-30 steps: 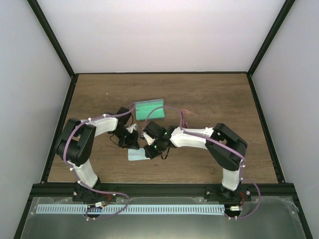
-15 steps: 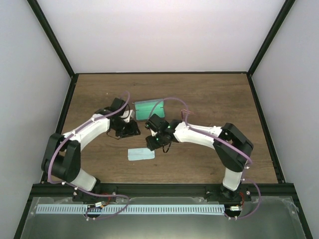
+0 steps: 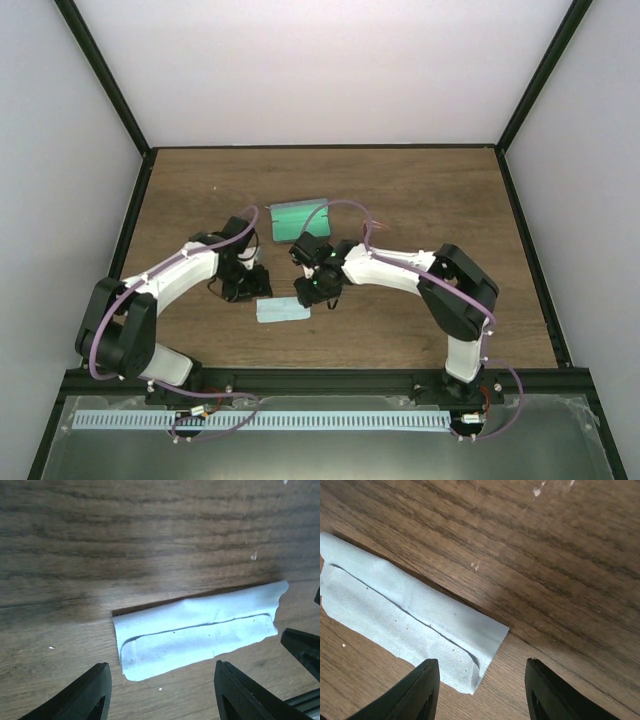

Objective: Organize the sunglasses
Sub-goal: Adjust the glasses cleaning cloth at the center of the board, then pick up the glasses cleaning cloth from the center of the board.

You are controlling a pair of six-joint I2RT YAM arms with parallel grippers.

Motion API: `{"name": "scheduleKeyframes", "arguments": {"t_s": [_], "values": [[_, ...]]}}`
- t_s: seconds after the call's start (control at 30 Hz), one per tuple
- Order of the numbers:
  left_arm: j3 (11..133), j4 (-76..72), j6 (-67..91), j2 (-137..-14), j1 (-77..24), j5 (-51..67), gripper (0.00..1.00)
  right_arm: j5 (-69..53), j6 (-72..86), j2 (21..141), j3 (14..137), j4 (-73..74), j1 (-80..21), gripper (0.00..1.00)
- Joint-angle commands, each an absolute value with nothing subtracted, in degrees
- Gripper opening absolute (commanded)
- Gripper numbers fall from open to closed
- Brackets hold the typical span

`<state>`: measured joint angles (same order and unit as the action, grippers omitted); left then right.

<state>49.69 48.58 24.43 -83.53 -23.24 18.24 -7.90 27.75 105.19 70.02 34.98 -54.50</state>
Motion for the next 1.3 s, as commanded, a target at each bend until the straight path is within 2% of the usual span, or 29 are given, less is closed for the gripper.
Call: {"name": "scheduleKeyframes", "arguments": {"t_s": [0.0, 0.37, 0.8, 1.0, 1.27], "values": [[48.54, 50.36, 24.93, -83.06, -24.63, 18.31, 0.60, -9.82, 26.87, 107.11, 72.67, 36.13, -54.72, 0.49], [42.76, 50.34, 27.42, -78.66, -25.84, 16.93, 0.63, -10.53, 25.95, 108.37, 73.83, 39.05, -55.83, 0.48], [42.12, 46.71, 26.23, -82.92, -25.84, 13.78, 0.63, -11.39, 26.94, 111.32, 75.50, 40.02, -57.08, 0.48], [42.67, 45.26, 25.40, -85.17, -25.84, 13.76, 0.60, -11.74, 27.59, 111.55, 75.08, 39.69, -57.12, 0.42], [42.28, 43.77, 25.13, -86.31, -25.84, 15.24, 0.54, -11.95, 28.64, 111.49, 74.61, 39.39, -57.15, 0.24]]}}
